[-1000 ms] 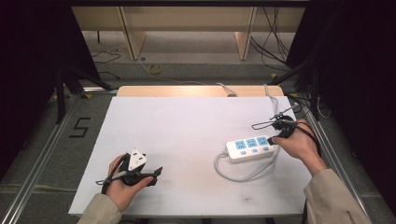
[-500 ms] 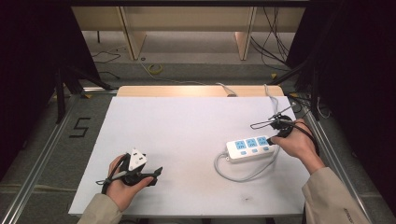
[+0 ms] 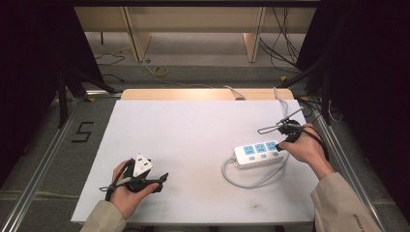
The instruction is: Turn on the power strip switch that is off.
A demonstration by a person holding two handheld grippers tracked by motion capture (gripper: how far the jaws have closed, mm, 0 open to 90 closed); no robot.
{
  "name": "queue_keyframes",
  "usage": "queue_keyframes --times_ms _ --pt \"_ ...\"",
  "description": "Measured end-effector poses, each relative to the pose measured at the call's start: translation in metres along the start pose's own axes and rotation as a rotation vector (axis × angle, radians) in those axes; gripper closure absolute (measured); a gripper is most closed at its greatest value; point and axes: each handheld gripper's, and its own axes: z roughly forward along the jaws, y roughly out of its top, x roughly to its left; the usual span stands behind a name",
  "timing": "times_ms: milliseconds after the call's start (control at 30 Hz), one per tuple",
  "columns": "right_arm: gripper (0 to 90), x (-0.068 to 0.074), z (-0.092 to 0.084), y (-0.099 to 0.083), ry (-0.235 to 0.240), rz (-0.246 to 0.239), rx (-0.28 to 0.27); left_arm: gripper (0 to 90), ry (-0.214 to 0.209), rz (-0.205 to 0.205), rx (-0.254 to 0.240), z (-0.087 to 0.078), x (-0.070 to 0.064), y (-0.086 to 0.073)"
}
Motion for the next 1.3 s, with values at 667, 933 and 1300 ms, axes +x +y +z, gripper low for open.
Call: queue_keyframes --times_ms 667,933,1300 --pt "90.0 0.002 0.006 0.003 0.0 0.001 0.021 21.9 -0.001 0.0 0.0 0.0 0.0 0.0" --pt "90.0 0.002 0.008 0.004 0.0 -0.002 0.032 21.9 -0.001 0.0 0.0 0.0 0.0 0.0" --pt "90.0 0.003 0.011 0.005 0.0 -0.003 0.048 21.9 0.0 -0.001 0.0 0.0 0.0 0.0"
